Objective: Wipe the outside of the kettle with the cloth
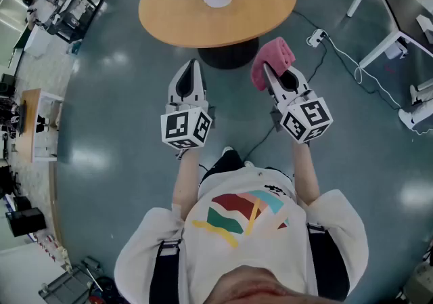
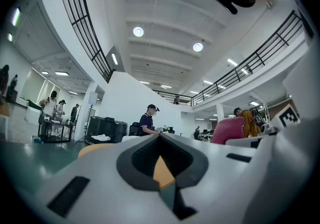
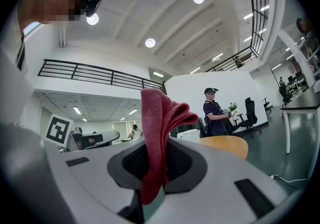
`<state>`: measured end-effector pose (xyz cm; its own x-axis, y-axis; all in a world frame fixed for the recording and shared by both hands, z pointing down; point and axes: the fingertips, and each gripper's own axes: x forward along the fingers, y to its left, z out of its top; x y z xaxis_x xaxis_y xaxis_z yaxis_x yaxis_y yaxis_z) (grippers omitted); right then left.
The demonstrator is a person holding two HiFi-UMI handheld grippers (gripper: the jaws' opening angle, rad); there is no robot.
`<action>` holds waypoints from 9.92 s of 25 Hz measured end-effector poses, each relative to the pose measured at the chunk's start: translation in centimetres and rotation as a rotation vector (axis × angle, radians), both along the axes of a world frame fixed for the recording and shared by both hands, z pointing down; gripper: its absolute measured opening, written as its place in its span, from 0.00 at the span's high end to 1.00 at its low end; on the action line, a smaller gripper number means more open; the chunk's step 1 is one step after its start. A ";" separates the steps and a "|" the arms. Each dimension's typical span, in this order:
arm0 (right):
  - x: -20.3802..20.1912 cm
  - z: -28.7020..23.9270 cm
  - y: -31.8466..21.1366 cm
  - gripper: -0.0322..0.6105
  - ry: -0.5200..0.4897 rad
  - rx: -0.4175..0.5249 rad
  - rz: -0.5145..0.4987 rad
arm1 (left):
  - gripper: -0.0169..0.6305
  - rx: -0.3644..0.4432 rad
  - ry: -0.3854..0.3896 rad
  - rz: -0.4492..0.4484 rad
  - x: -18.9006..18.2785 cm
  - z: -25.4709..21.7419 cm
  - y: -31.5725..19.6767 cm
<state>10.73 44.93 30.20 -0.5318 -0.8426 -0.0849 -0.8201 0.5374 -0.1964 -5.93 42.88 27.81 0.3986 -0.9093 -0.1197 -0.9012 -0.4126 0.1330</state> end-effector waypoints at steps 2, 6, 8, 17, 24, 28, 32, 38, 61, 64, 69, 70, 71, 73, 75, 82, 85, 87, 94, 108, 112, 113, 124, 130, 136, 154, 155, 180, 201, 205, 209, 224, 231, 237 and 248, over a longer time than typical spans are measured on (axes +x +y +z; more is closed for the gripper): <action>-0.1 -0.1 -1.0 0.88 0.005 0.002 -0.009 | 0.92 0.002 0.001 -0.002 -0.1 -0.2 -1.1; -0.5 -0.1 -4.2 0.88 0.026 0.013 -0.006 | 0.92 0.012 0.012 0.005 -0.4 0.0 -4.3; -0.8 0.3 -5.9 0.88 0.029 0.011 -0.001 | 0.92 0.011 0.020 0.019 -0.5 0.6 -6.0; -4.6 -1.1 -18.9 0.88 0.060 0.044 -0.012 | 0.92 0.045 0.064 0.138 -1.8 -0.4 -19.6; -6.9 -1.7 -29.6 0.88 0.068 0.034 0.020 | 0.88 0.034 0.075 0.173 -3.5 -0.7 -30.6; -8.0 -1.2 -32.7 0.88 0.085 0.004 0.003 | 0.82 0.020 0.101 0.162 -4.5 -0.8 -33.9; -7.0 0.3 -36.3 0.88 0.091 -0.026 -0.017 | 0.78 0.002 0.089 0.153 -3.9 0.2 -37.2; -6.8 0.5 -42.4 0.88 0.087 -0.033 -0.080 | 0.49 -0.016 0.114 0.159 -2.8 1.4 -43.9; -14.4 5.3 -56.6 0.88 0.283 -0.073 -0.155 | 0.45 -0.104 -0.231 0.333 -4.6 11.3 -64.1; -16.1 6.2 -58.2 0.88 0.332 -0.085 -0.158 | 0.46 -0.105 -0.222 0.418 -3.9 11.6 -64.7; -17.4 7.8 -59.7 0.88 0.358 -0.121 -0.144 | 0.62 -0.122 -0.303 0.473 -3.4 12.5 -64.6; -17.4 8.0 -60.0 0.88 0.355 -0.131 -0.138 | 0.63 -0.120 -0.315 0.476 -3.3 12.5 -64.6; -17.4 8.3 -60.4 0.88 0.351 -0.139 -0.128 | 0.63 -0.119 -0.323 0.479 -3.2 12.5 -64.7; -16.9 8.9 -60.8 0.88 0.340 -0.154 -0.104 | 0.64 -0.118 -0.339 0.483 -2.6 12.7 -64.5; -16.2 9.6 -60.7 0.88 0.328 -0.162 -0.084 | 0.64 -0.120 -0.350 0.485 -1.8 13.2 -63.8; -16.5 9.7 -60.7 0.88 0.323 -0.163 -0.035 | 0.65 -0.123 -0.362 0.477 -2.3 13.3 -63.4; -15.9 9.9 -60.6 0.88 0.323 -0.164 -0.018 | 0.65 -0.119 -0.364 0.473 -2.4 13.4 -63.6; -15.6 9.8 -60.7 0.88 0.326 -0.167 -0.010 | 0.65 -0.120 -0.363 0.471 -2.7 13.3 -63.8; -15.1 11.3 -60.8 0.88 0.339 -0.180 -0.016 | 0.65 -0.125 -0.365 0.463 -2.5 12.9 -64.1; -7.7 10.9 -60.3 0.88 0.293 -0.147 0.059 | 0.65 -0.133 -0.379 0.467 -2.4 13.3 -64.5; -5.9 11.1 -61.0 0.88 0.268 -0.155 0.083 | 0.65 -0.136 -0.371 0.463 -2.1 13.4 -64.7; -5.3 11.2 -61.3 0.88 0.262 -0.158 0.092 | 0.65 -0.137 -0.369 0.464 -2.0 13.4 -64.8; -1.3 12.0 -65.3 0.88 0.269 -0.185 0.158 | 0.65 -0.141 -0.382 0.500 -2.2 13.7 -65.6; -0.5 12.2 -67.1 0.88 0.272 -0.195 0.176 | 0.65 -0.139 -0.390 0.517 -2.2 13.6 -65.4; -0.5 12.4 -67.3 0.88 0.263 -0.190 0.197 | 0.65 -0.141 -0.384 0.515 -2.3 13.9 -65.6; -13.6 19.6 -59.6 0.88 0.249 -0.146 0.093 | 0.65 -0.157 -0.387 0.489 -2.4 13.9 -65.1; -14.7 20.2 -60.0 0.88 0.261 -0.136 0.083 | 0.65 -0.153 -0.386 0.489 -2.4 14.0 -65.2; -14.2 24.4 -62.8 0.88 0.297 -0.134 0.226 | 0.66 -0.119 -0.365 0.524 -2.2 14.4 -65.7; -4.3 25.7 -62.7 0.88 0.293 -0.209 0.272 | 0.66 -0.132 -0.367 0.546 -2.1 14.4 -65.6; -2.3 26.0 -64.3 0.88 0.285 -0.227 0.303 | 0.66 -0.133 -0.380 0.562 -2.1 14.5 -65.6; -0.6 26.3 -66.4 0.88 0.275 -0.242 0.319 | 0.66 -0.134 -0.386 0.574 -2.1 14.6 -65.8; 1.6 20.8 -67.3 0.88 0.367 -0.177 0.310 | 0.66 -0.118 -0.367 0.596 -2.5 14.3 -66.6; 0.2 8.6 -67.4 0.88 0.650 0.006 0.199 | 0.66 -0.137 -0.393 0.599 -2.7 14.4 -66.2; -4.1 2.5 -69.0 0.88 1.091 0.137 0.034 | 0.66 -0.134 -0.414 0.586 -2.1 14.0 -65.6; -11.4 3.3 -72.7 0.88 1.507 0.160 -0.170 | 0.66 -0.141 -0.426 0.563 -2.0 13.8 -65.2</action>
<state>-0.66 -27.74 33.54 -0.2900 -0.7995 0.5259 -0.1254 0.5766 0.8074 -7.92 -22.36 41.64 0.7975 -0.5475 0.2535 -0.5424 -0.8346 -0.0964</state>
